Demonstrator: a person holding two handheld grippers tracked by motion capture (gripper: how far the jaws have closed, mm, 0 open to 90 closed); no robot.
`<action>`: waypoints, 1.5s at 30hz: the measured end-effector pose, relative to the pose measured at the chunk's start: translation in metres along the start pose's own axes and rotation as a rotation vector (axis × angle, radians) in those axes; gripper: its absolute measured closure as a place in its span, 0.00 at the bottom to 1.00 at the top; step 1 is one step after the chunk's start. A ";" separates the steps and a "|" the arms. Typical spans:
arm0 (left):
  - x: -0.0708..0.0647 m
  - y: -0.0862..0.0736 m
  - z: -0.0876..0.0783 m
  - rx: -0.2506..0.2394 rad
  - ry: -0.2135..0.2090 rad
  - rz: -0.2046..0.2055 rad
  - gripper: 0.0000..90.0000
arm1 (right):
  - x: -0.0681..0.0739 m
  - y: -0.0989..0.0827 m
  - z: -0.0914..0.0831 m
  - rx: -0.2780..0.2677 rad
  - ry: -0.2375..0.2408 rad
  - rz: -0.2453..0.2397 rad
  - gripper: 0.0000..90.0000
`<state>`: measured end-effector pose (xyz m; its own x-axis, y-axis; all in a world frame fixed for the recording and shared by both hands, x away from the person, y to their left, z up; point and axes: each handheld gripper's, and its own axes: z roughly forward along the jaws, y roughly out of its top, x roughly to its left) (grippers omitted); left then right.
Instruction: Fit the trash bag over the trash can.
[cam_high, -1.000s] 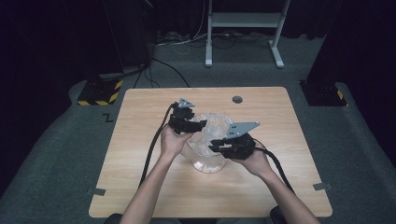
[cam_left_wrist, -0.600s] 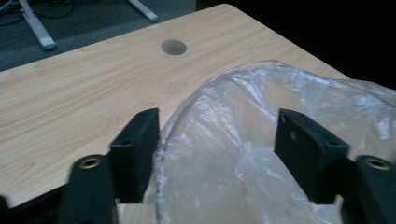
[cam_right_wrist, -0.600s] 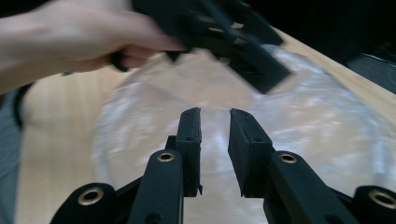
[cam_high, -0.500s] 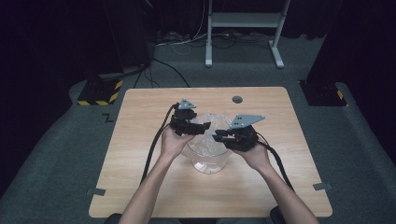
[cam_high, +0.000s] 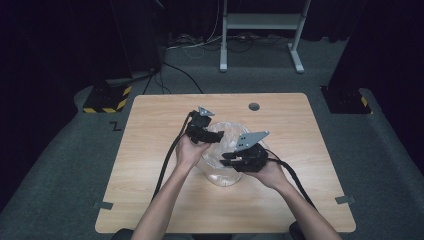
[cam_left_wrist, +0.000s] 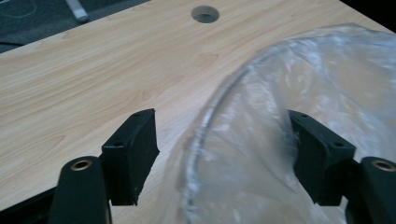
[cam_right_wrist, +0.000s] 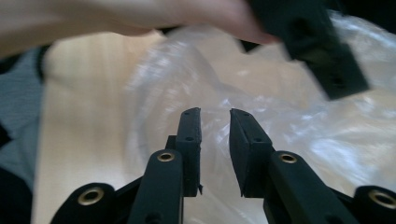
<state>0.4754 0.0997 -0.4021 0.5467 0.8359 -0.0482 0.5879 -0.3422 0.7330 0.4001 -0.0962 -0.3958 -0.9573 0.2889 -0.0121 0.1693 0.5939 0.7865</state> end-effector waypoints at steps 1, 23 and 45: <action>0.001 0.000 0.001 0.008 0.006 -0.001 0.33 | 0.002 0.000 0.000 0.005 -0.004 -0.013 0.83; -0.007 -0.001 -0.004 -0.012 -0.003 0.046 0.39 | -0.006 -0.002 -0.003 0.018 -0.055 0.029 0.83; 0.000 -0.003 -0.024 -0.058 -0.037 0.073 0.49 | -0.008 0.006 -0.030 -0.118 -0.217 0.021 0.66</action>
<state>0.4596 0.1106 -0.3881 0.6092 0.7928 -0.0179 0.5109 -0.3752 0.7734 0.4021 -0.1179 -0.3728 -0.8791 0.4620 -0.1174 0.1478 0.4984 0.8543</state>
